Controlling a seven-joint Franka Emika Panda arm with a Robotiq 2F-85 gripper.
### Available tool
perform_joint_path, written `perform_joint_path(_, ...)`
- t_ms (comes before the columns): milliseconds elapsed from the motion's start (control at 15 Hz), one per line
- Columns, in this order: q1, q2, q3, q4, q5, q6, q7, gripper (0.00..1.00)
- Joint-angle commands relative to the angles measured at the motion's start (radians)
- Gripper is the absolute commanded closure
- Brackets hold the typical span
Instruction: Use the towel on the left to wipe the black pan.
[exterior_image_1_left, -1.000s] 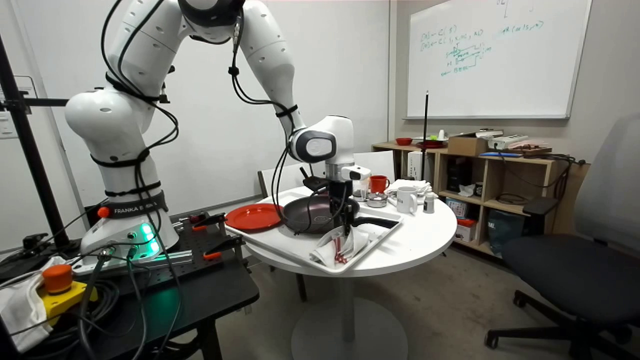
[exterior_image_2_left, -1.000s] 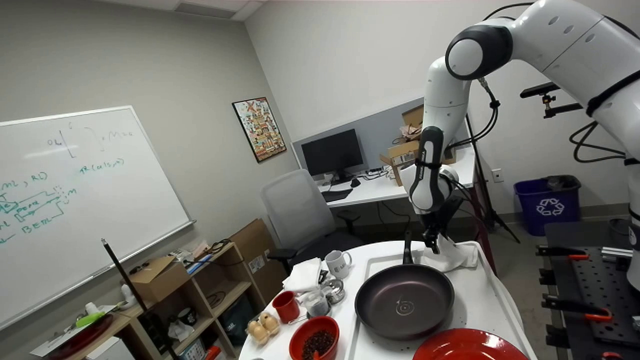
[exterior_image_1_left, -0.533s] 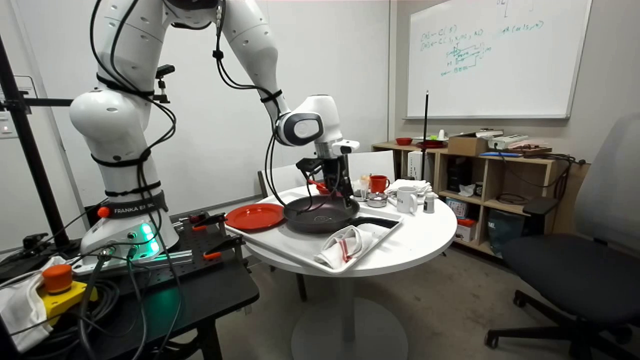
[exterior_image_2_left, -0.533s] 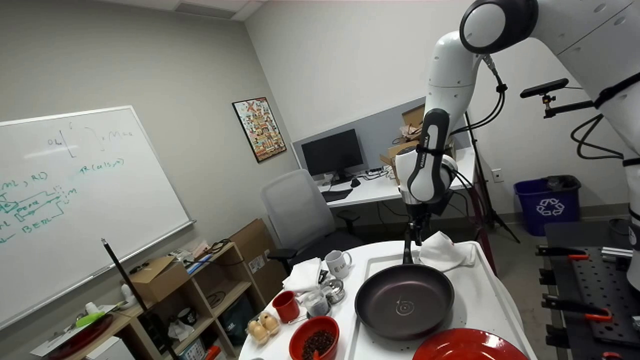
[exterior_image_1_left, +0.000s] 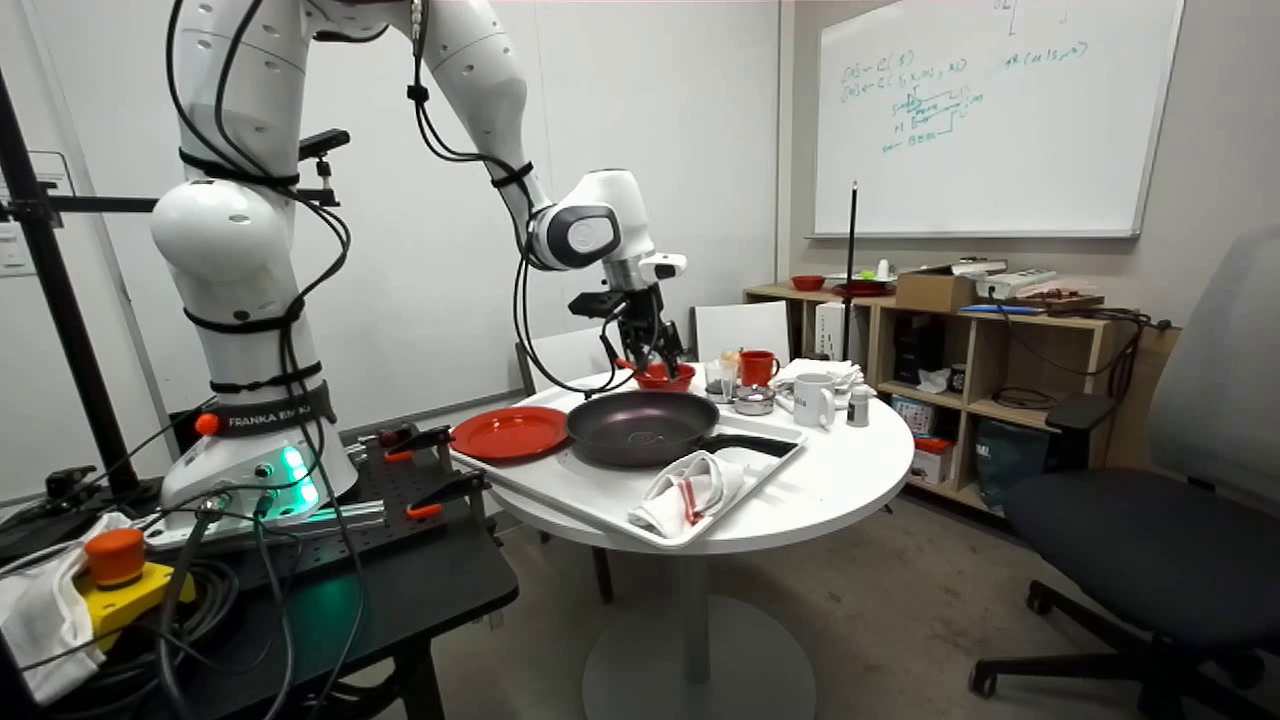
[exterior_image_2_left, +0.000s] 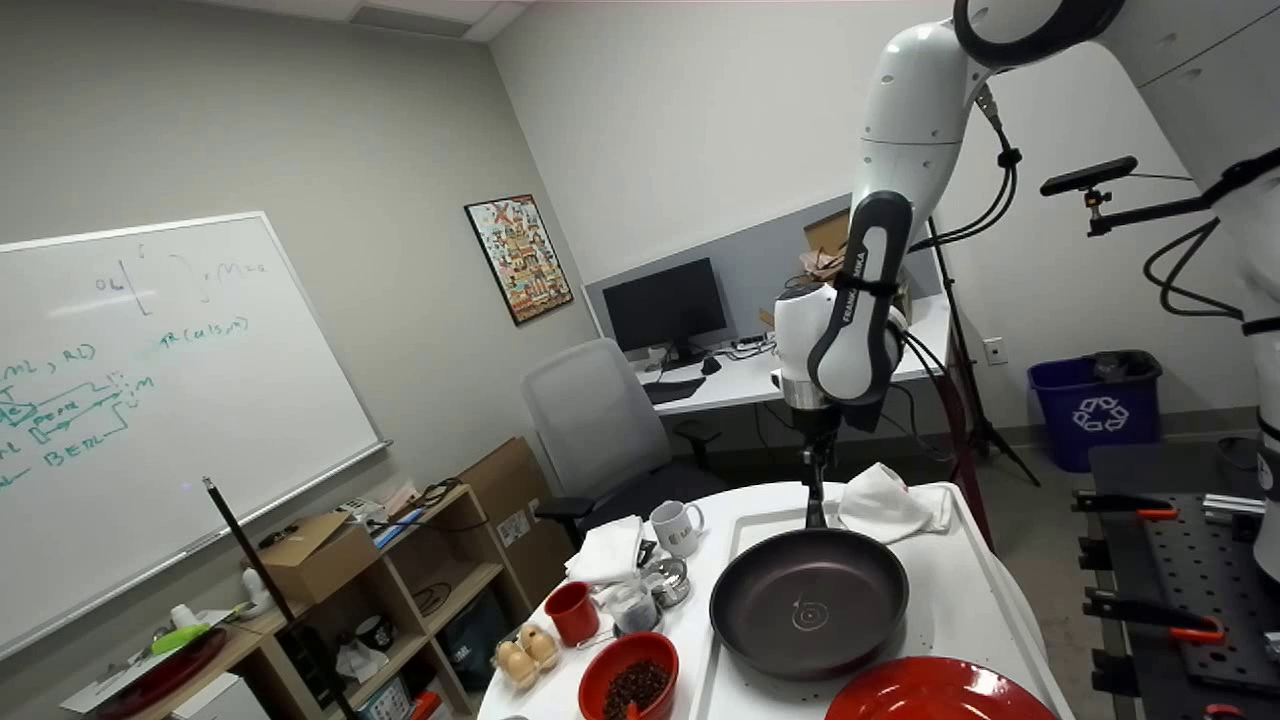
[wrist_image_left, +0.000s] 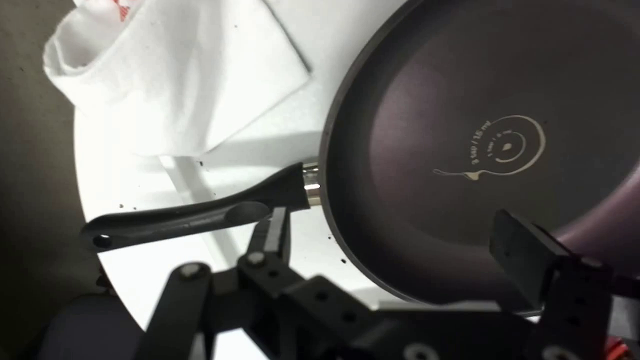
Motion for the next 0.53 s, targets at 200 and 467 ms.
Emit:
perform_joint_path(200, -0.038, -0.031, 0.149, -0.015, 0.112, -0.038, -0.181, 0.00)
perform_joint_path(467, -0.009, -0.009, 0.132, -0.004, 0.092, -0.016, -0.151, 0.00)
